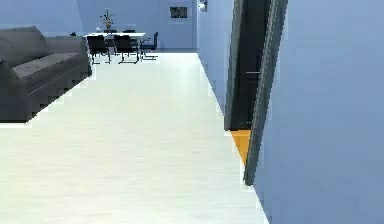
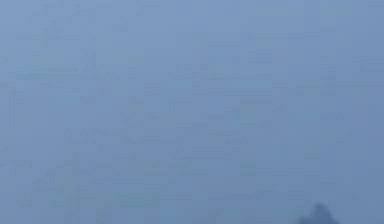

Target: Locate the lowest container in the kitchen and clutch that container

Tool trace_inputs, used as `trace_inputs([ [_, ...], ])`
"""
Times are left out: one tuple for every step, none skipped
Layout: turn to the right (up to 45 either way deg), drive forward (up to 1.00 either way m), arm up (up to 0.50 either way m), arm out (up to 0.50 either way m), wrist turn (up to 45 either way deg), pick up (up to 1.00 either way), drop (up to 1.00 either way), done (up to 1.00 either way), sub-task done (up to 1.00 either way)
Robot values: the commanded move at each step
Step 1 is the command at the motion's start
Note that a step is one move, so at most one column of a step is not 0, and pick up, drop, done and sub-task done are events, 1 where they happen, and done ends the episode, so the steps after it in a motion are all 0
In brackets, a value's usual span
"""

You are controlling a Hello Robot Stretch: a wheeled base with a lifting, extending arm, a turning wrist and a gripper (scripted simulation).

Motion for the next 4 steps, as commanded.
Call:
trace_inputs([
  [0.0,1.00,0.00,0.00,0.0,0.00,0.00,0.00,0.00],
  [0.0,0.90,0.00,0.00,0.0,0.00,0.00,0.00,0.00],
  [45.0,0.00,0.00,0.00,0.0,0.00,0.00,0.00,0.00],
  [42.0,0.00,0.00,0.00,0.0,0.00,0.00,0.00,0.00],
])
